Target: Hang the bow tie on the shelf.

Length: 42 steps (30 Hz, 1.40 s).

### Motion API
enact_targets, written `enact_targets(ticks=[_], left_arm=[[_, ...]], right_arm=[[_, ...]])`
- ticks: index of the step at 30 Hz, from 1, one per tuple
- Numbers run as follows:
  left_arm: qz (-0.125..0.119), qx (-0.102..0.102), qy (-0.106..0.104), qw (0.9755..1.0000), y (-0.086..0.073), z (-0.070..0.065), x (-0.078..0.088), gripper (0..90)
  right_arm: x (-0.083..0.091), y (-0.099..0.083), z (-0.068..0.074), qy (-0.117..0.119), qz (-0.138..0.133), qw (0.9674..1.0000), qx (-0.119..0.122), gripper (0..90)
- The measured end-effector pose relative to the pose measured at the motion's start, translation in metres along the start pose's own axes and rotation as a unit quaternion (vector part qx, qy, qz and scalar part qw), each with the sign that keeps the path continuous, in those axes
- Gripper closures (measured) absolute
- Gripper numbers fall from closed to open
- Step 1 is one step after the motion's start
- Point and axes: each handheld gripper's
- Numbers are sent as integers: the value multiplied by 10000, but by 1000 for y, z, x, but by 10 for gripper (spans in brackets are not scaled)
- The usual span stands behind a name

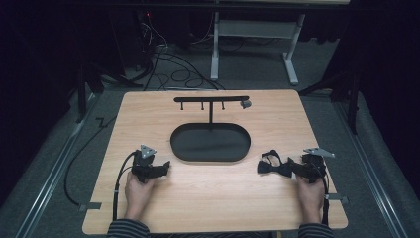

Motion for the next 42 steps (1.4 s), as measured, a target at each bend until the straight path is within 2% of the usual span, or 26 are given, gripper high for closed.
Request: enact_targets(ticks=[12, 23, 29, 42], left_arm=[[-11, 4, 4, 10000, 0, 0, 0, 191], [-8, 4, 3, 10000, 0, 0, 0, 191], [-8, 6, 0, 10000, 0, 0, 0, 191], [-7, 8, -5, 10000, 0, 0, 0, 191]], right_arm=[[0, 0, 1, -3, 7, 10000, 3, 400], [1, -1, -2, 117, -41, 9999, -45, 405], [2, -1, -3, 92, -39, 10000, -6, 477], [28, -2, 4, 422, -349, 9985, 27, 570]])
Point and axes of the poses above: each handheld gripper's, and its own axes: x roughly backward along the jaws, y roughly out of its top, z roughly to its left, and after that the axes turned 12 degrees about y, right-handed
